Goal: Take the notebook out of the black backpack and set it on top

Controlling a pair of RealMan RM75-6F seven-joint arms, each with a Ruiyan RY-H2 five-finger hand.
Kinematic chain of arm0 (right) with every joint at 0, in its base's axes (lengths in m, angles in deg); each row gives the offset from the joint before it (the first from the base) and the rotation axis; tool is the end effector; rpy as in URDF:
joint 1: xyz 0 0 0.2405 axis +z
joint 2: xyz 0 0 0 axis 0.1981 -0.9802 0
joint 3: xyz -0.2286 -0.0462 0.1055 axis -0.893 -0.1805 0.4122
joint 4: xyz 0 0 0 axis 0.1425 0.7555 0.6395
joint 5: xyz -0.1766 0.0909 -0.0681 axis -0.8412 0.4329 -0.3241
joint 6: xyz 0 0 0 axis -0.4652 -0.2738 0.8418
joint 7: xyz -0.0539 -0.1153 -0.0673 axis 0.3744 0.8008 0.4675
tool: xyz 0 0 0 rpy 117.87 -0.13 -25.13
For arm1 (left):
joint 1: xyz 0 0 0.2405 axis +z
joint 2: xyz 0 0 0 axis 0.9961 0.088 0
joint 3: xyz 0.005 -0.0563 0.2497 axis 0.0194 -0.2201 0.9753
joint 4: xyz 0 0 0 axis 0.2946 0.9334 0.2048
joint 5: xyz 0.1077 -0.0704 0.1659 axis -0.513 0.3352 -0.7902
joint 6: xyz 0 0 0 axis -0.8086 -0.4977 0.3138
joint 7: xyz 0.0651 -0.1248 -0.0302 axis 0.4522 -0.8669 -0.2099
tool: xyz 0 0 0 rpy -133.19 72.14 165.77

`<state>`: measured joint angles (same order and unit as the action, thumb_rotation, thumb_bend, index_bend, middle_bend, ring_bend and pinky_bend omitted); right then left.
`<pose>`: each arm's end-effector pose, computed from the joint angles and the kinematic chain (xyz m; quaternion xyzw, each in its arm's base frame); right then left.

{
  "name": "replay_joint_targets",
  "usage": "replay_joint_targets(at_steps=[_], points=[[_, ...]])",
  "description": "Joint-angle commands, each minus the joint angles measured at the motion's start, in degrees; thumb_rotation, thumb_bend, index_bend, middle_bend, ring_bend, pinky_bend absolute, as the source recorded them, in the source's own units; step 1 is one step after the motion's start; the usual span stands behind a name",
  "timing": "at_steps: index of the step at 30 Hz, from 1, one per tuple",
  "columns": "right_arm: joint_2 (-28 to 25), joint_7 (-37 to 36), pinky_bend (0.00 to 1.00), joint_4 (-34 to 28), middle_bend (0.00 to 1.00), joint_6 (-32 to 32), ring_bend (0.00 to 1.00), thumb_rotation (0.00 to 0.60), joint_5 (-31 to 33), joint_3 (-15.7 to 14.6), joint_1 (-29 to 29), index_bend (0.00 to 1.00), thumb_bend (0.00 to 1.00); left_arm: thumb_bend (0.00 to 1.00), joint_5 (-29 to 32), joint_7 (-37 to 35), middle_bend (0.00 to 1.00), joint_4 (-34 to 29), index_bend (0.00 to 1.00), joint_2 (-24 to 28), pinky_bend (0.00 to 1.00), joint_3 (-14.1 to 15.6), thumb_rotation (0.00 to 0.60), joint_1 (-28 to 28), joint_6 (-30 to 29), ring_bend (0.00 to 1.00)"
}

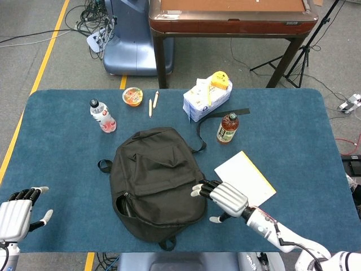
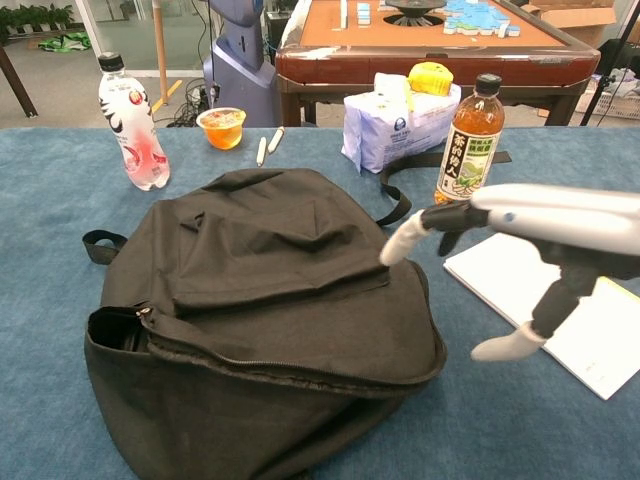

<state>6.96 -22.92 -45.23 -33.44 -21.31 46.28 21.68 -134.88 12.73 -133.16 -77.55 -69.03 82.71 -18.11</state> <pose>-0.1511 -0.2393 0.0172 0.8061 -0.4063 0.3805 0.2010 -0.2879 0.1586 0.1441 -0.6093 -0.3646 -0.3270 0.6236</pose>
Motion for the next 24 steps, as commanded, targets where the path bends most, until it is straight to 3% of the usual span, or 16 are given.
replay_joint_targets(at_steps=[1,24], points=[[2.05,1.82,0.21,0.28,0.15,-2.22,0.06,0.6,2.0,0.47,1.64,0.2,0.01,0.21,0.13,-0.13,0.35,0.12,0.31,-0.01,0.31,0.1,0.6,0.07,0.12,0.31],[10.61,7.21,0.2,2.62,0.13,-6.08,0.05,0.6,9.48,0.47,6.65,0.15,0.0,0.21,0.55,-1.49,0.35,0.71,0.31,0.26,0.31,0.44,0.6,0.48,0.44,0.31]])
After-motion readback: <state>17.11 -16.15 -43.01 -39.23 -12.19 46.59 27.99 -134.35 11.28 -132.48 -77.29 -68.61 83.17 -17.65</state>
